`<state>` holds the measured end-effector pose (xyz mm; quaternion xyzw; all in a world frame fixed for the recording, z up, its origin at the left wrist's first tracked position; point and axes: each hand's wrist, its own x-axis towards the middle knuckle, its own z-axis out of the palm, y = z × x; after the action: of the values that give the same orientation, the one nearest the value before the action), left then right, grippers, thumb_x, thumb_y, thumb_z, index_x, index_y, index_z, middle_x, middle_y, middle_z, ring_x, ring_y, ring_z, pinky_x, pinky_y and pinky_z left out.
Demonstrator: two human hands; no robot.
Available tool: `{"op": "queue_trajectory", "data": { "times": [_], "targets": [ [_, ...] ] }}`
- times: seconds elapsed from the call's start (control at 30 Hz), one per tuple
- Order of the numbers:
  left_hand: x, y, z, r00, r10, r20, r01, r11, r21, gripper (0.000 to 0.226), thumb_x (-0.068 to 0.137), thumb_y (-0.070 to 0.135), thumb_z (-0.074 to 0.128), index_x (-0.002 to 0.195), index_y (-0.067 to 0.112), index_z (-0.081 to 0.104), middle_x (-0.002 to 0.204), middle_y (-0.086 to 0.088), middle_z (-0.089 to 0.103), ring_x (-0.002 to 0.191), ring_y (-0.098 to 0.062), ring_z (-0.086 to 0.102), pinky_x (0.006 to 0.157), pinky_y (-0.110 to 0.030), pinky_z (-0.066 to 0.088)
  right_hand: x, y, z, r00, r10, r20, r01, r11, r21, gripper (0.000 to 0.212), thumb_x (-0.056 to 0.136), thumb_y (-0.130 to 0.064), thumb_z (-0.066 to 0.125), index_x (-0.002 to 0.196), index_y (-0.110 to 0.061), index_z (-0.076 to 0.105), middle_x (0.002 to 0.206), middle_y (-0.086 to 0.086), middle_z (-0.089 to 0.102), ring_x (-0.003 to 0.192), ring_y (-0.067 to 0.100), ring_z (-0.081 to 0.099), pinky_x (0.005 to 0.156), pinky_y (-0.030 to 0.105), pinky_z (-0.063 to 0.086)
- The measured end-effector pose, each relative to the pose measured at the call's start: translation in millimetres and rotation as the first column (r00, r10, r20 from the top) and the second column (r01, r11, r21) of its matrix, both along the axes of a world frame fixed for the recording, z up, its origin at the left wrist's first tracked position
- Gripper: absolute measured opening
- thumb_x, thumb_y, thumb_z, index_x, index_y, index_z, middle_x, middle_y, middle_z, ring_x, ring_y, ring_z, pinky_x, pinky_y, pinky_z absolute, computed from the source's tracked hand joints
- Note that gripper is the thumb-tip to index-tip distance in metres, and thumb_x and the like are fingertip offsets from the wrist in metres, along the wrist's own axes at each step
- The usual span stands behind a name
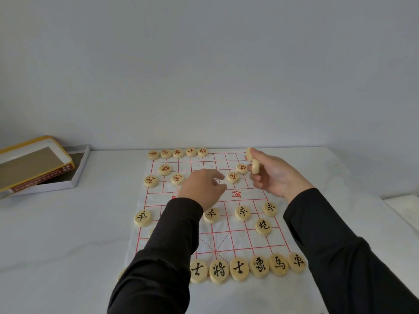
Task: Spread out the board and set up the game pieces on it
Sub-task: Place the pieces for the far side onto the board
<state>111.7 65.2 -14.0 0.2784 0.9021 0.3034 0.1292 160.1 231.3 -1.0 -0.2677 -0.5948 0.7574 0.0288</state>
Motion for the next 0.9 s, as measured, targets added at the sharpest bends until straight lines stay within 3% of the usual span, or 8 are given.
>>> {"op": "queue_trajectory", "data": {
  "times": [0.1, 0.2, 0.43, 0.6, 0.77, 0.9],
  "targets": [
    [5, 2, 2, 0.996, 0.044, -0.08, -0.043, 0.999, 0.017, 0.037, 0.087, 0.042, 0.058, 0.12, 0.024, 0.06, 0.105, 0.005, 0.064, 0.084, -0.007, 0.052, 0.078, -0.021, 0.046, -4, -15, 2, 0.999, -0.024, 0.031, 0.02, 0.991, 0.133, 0.029, 0.093, -0.035, 0.055, 0.101, -0.007, 0.056, 0.07, 0.006, 0.048, 0.047, 0.013, 0.043, 0.038, 0.022, 0.04],
    [8, 2, 5, 0.986, 0.109, -0.127, -0.092, 0.987, 0.128, 0.036, 0.084, 0.045, 0.062, 0.111, 0.022, 0.066, 0.095, 0.006, 0.062, 0.083, -0.006, 0.053, 0.077, -0.021, 0.048, -5, -22, 0, 0.996, -0.07, 0.057, 0.059, 0.982, 0.179, 0.032, 0.094, -0.034, 0.055, 0.103, -0.003, 0.056, 0.069, 0.009, 0.053, 0.05, 0.016, 0.05, 0.041, 0.024, 0.047],
    [2, -1, 2, 0.985, 0.172, -0.005, -0.164, 0.947, 0.275, 0.026, 0.081, 0.032, 0.069, 0.102, 0.017, 0.071, 0.097, 0.001, 0.068, 0.083, -0.008, 0.057, 0.079, -0.022, 0.05, -6, -30, -8, 0.991, -0.07, 0.11, 0.054, 0.988, 0.145, 0.035, 0.093, -0.031, 0.057, 0.111, -0.001, 0.054, 0.081, 0.016, 0.06, 0.058, 0.022, 0.06, 0.058, 0.03, 0.057],
    [2, 2, -2, 0.984, 0.177, -0.003, -0.17, 0.95, 0.263, 0.021, 0.081, 0.03, 0.069, 0.099, 0.018, 0.072, 0.092, 0.003, 0.067, 0.077, -0.006, 0.055, 0.071, -0.019, 0.046, -8, -37, -10, 0.99, -0.01, 0.141, -0.017, 0.982, 0.187, 0.035, 0.092, -0.03, 0.058, 0.113, -0.002, 0.054, 0.089, 0.018, 0.064, 0.066, 0.024, 0.067, 0.068, 0.033, 0.059],
    [0, 4, -6, 0.982, 0.19, -0.014, -0.18, 0.952, 0.248, 0.023, 0.083, 0.03, 0.068, 0.102, 0.018, 0.072, 0.097, 0.003, 0.067, 0.08, -0.006, 0.052, 0.073, -0.019, 0.045, -7, -42, -10, 0.988, 0.042, 0.151, -0.071, 0.979, 0.189, 0.034, 0.091, -0.026, 0.06, 0.111, 0.0, 0.055, 0.086, 0.016, 0.065, 0.07, 0.025, 0.07, 0.063, 0.031, 0.06],
    [0, 3, -6, 0.984, 0.18, 0.001, -0.174, 0.946, 0.273, 0.019, 0.082, 0.027, 0.068, 0.096, 0.015, 0.073, 0.088, 0.003, 0.065, 0.075, -0.006, 0.052, 0.066, -0.015, 0.044, -5, -41, -9, 0.985, 0.053, 0.165, -0.085, 0.977, 0.197, 0.031, 0.092, -0.027, 0.06, 0.108, -0.001, 0.055, 0.084, 0.016, 0.067, 0.071, 0.027, 0.071, 0.064, 0.032, 0.06]
  ]
}}
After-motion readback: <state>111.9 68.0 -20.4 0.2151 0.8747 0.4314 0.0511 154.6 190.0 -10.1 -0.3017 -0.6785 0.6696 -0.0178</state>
